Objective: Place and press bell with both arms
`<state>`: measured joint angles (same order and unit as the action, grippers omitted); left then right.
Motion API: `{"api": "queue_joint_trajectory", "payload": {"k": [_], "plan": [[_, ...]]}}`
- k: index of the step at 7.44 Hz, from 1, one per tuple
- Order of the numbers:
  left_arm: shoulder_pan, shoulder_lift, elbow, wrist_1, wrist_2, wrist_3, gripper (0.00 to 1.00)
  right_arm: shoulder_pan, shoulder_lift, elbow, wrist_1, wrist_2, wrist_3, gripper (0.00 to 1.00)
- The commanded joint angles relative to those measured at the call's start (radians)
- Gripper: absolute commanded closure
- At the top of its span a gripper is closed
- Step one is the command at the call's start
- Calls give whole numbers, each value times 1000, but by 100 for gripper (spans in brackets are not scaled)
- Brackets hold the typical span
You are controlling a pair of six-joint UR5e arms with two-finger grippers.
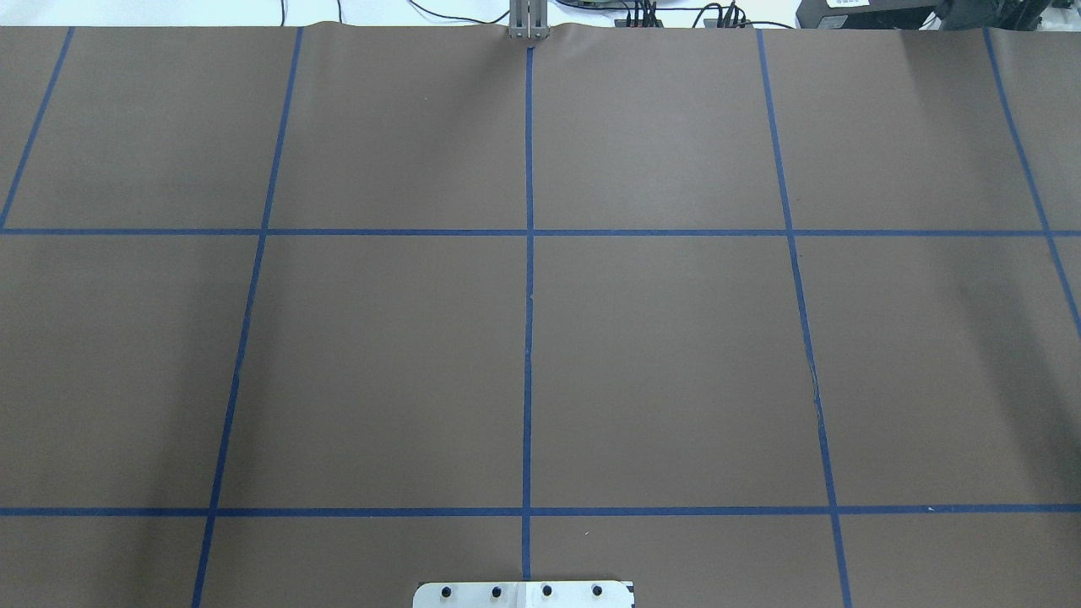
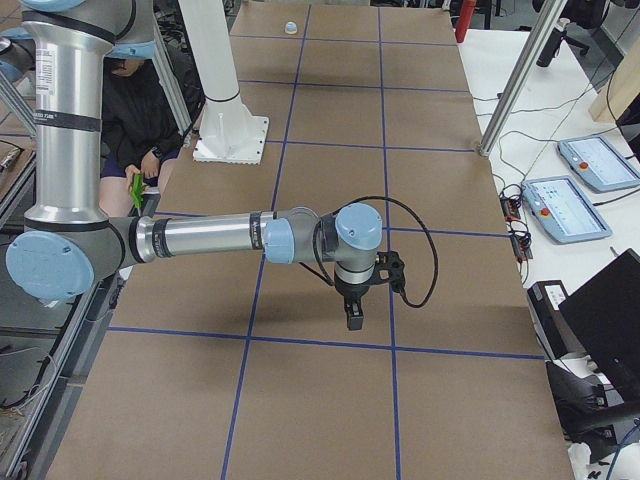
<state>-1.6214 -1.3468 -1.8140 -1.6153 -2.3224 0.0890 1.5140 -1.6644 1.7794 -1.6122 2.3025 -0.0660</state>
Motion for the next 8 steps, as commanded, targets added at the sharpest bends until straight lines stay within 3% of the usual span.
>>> {"api": "queue_joint_trajectory", "payload": {"k": [1,7,8], "plan": [[0,0,1,0,2,5,0,0,0,0,0,0,0,0],[-2,-40,-18,-2,0,-8,0,-6,21,26,11,17,6,0],[-2,-40,-22,-5,-3,-9,0,-6,21,35,82,28,12,0]]}}
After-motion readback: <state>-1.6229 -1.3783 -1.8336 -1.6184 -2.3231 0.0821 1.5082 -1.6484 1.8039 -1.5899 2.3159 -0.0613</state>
